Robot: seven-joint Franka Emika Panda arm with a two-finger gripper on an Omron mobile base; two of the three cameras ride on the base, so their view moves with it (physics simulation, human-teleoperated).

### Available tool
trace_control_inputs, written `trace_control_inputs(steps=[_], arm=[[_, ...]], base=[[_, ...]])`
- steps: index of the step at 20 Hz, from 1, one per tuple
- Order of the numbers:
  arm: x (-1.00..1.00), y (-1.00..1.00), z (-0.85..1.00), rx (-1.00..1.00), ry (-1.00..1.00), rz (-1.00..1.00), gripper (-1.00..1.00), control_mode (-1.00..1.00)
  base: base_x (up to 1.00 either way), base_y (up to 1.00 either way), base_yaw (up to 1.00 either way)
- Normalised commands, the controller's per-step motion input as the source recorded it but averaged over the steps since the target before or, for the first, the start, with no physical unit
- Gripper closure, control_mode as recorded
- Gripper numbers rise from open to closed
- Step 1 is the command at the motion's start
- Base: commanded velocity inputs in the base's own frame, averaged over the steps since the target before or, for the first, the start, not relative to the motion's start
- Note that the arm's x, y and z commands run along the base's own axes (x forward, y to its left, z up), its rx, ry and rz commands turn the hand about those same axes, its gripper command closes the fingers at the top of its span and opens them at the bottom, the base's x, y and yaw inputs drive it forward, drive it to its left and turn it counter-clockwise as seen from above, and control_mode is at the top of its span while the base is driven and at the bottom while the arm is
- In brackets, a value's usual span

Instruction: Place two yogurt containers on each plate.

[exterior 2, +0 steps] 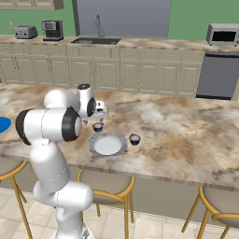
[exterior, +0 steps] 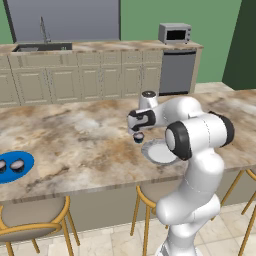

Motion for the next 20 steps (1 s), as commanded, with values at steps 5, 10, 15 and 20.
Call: trace_control_inputs(steps=[5, 10, 15, 20], arm=[[0.31, 0.0, -0.26, -0.01, 0.0, -0.11, -1.0, -1.0], [0.22, 0.0, -0.19, 0.0, 0.0, -0.21, -1.0, -1.0], [0.29, 0.01, -0.18, 0.0, 0.0, -0.25, -1.0, -1.0], [0.27, 0.01, -0.16, 0.07, 0.03, -0.22, -1.0, -1.0]], base=[[0.0, 0.0, 0.0], [0.0, 0.0, 0.0], [0.0, 0.0, 0.0], [0.0, 0.0, 0.0]])
